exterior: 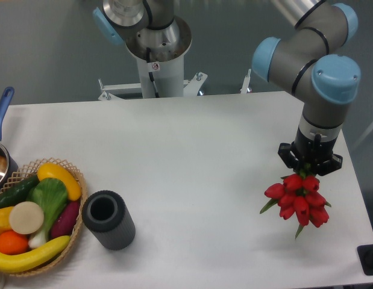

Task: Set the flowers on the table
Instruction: 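Move the held red tulip bunch toward the grey cup and lower it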

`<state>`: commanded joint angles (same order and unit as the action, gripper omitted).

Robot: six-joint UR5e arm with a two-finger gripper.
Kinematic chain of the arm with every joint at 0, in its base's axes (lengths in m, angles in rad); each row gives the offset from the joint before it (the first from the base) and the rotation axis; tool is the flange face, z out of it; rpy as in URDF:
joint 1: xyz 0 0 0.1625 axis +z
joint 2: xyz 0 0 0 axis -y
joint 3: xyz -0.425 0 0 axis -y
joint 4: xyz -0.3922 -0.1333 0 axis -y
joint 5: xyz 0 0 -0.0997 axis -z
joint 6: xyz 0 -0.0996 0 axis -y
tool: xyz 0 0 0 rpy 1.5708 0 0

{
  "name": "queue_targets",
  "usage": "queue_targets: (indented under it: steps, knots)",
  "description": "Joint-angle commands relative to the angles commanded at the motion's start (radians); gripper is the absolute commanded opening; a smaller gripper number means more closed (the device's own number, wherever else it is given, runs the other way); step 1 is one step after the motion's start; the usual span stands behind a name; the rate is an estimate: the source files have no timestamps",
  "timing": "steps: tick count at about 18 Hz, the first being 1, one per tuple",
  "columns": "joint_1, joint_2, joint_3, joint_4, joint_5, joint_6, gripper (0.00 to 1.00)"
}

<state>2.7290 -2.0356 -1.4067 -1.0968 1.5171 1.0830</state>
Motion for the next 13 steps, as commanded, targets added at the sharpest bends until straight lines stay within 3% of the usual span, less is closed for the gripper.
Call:
queue_targets:
  steps: [5, 12, 13]
  knots:
    - [-0.011, -0.002, 0.000, -0.005, 0.000, -0.005, 0.00]
    - [-0.052, -0.006, -0.048, 0.000, 0.002, -0.009, 0.00]
    - [-0.064, -0.017, -0.048, 0.000, 0.000, -0.011, 0.04]
